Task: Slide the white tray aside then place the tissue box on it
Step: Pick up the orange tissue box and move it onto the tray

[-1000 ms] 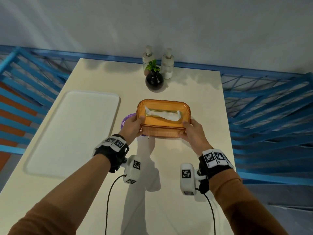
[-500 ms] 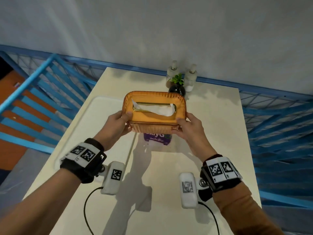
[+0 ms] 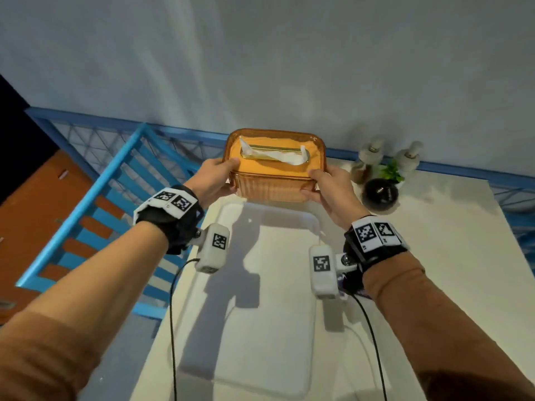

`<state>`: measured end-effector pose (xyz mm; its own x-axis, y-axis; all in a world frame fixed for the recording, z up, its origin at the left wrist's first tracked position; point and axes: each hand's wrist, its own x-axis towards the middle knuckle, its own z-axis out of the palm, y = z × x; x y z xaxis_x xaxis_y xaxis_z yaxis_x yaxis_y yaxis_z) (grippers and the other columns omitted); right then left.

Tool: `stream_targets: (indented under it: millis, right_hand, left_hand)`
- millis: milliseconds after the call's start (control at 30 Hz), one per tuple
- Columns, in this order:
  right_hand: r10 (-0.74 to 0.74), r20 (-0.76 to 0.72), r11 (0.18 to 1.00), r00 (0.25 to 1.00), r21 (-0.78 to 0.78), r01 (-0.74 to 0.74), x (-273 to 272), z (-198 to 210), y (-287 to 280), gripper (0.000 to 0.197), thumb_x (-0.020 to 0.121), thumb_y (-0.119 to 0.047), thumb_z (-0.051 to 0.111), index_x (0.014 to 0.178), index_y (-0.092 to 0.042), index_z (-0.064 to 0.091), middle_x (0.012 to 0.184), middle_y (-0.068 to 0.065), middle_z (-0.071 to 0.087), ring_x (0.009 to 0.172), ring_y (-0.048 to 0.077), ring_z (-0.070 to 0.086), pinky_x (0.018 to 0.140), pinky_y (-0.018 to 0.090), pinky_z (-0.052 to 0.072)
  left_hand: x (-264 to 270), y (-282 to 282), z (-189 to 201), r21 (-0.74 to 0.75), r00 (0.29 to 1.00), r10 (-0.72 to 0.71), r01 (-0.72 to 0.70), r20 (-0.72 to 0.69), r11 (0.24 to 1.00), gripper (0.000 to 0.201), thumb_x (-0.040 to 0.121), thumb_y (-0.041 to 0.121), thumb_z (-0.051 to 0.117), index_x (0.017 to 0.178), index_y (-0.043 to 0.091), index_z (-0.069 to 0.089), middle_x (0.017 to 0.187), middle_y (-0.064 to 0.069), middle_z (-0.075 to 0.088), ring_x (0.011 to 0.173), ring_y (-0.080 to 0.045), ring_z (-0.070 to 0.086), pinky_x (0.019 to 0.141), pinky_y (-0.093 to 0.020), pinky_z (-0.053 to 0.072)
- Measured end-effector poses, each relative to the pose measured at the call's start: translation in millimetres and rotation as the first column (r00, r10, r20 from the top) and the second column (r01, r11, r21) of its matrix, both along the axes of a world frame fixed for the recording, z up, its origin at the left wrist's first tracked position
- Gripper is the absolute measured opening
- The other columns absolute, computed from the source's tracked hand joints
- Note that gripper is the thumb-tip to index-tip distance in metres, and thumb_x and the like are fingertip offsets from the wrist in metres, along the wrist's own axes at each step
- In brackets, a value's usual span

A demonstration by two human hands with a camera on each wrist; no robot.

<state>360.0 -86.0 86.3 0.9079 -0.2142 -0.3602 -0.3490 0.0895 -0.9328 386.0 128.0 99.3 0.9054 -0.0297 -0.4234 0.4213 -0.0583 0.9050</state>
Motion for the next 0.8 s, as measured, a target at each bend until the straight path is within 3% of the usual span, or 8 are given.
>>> stream_targets:
  millis: [100, 266, 366, 466, 566, 633, 733, 799]
  right_hand:
    - [-0.012, -0.021, 1.000, 1.000, -0.019, 0.012, 35, -17, 14, 0.035, 0.090, -0.015, 0.053, 0.124, -0.011, 0.057, 0.120, 0.011, 0.065, 0.099, 0.021, 0.068, 0.086, 0.037, 0.059]
    - [-0.055, -0.079, 0.998, 0.995, -0.038, 0.052, 66, -50, 25, 0.036, 0.090, -0.014, 0.052, 0.126, -0.012, 0.055, 0.121, 0.011, 0.065, 0.102, 0.023, 0.067, 0.086, 0.038, 0.059]
    - [-0.109, -0.111, 0.993, 0.988, -0.053, 0.104, 72, -67, 26, 0.030, 0.089, -0.011, 0.052, 0.118, -0.010, 0.058, 0.116, 0.015, 0.067, 0.097, 0.024, 0.068, 0.086, 0.040, 0.058]
    - [-0.135, -0.134, 0.989, 0.982, -0.075, 0.126, 75, -78, 25, 0.028, 0.089, -0.011, 0.052, 0.115, -0.012, 0.059, 0.112, 0.014, 0.068, 0.095, 0.025, 0.068, 0.079, 0.034, 0.058]
    - [-0.156, -0.132, 0.987, 0.979, -0.069, 0.148, 75, -85, 23, 0.032, 0.089, -0.010, 0.051, 0.120, -0.009, 0.058, 0.111, 0.014, 0.068, 0.091, 0.023, 0.069, 0.073, 0.031, 0.058]
    - [-0.156, -0.138, 0.986, 0.978, -0.075, 0.147, 75, -88, 22, 0.035, 0.090, -0.010, 0.051, 0.124, -0.008, 0.056, 0.111, 0.014, 0.067, 0.090, 0.023, 0.069, 0.076, 0.033, 0.059]
    - [-0.120, -0.160, 0.989, 0.980, -0.104, 0.104, 71, -91, 20, 0.037, 0.090, -0.014, 0.051, 0.127, -0.011, 0.054, 0.117, 0.015, 0.066, 0.098, 0.026, 0.068, 0.086, 0.041, 0.058]
    - [-0.046, -0.155, 0.981, 0.987, -0.192, 0.015, 66, -89, 18, 0.044, 0.090, -0.021, 0.052, 0.134, -0.017, 0.047, 0.128, 0.013, 0.062, 0.104, 0.026, 0.066, 0.087, 0.042, 0.057]
  left_hand:
    - [36, 12, -20, -0.009, 0.999, -0.002, 0.002, -0.050, 1.000, 0.041, 0.096, 0.024, 0.045, 0.131, 0.004, 0.049, 0.109, -0.010, 0.064, 0.095, -0.020, 0.062, 0.084, -0.032, 0.053]
    - [73, 16, -53, -0.025, 0.995, -0.018, 0.015, -0.100, 1.000, 0.041, 0.096, 0.022, 0.045, 0.132, 0.004, 0.048, 0.113, -0.011, 0.061, 0.089, -0.017, 0.061, 0.074, -0.029, 0.053]
    - [87, 14, -69, -0.026, 0.992, -0.021, 0.018, -0.125, 0.999, 0.042, 0.096, 0.021, 0.046, 0.133, 0.001, 0.046, 0.113, -0.013, 0.060, 0.091, -0.020, 0.062, 0.083, -0.038, 0.056]
    - [93, 11, -81, -0.014, 0.988, -0.044, 0.042, -0.151, 0.999, 0.042, 0.096, 0.021, 0.047, 0.132, 0.000, 0.046, 0.116, -0.016, 0.061, 0.105, -0.029, 0.062, 0.099, -0.049, 0.050]
    - [95, 9, -89, -0.031, 0.984, -0.064, 0.060, -0.167, 0.998, 0.039, 0.096, 0.021, 0.046, 0.130, 0.001, 0.047, 0.110, -0.011, 0.062, 0.109, -0.030, 0.061, 0.103, -0.048, 0.048]
    - [96, 10, -95, -0.044, 0.984, -0.079, 0.073, -0.162, 0.996, 0.038, 0.096, 0.022, 0.046, 0.130, 0.003, 0.046, 0.110, -0.009, 0.062, 0.108, -0.028, 0.061, 0.103, -0.044, 0.048]
    - [96, 13, -102, 0.010, 0.985, -0.112, 0.114, -0.130, 0.993, 0.043, 0.096, 0.027, 0.046, 0.133, 0.006, 0.043, 0.120, -0.009, 0.060, 0.115, -0.028, 0.059, 0.103, -0.042, 0.048]
    - [93, 17, -108, 0.117, 0.985, -0.164, 0.170, -0.059, 0.978, 0.063, 0.088, 0.042, 0.050, 0.142, 0.014, 0.033, 0.135, -0.007, 0.056, 0.123, -0.028, 0.055, 0.107, -0.048, 0.044]
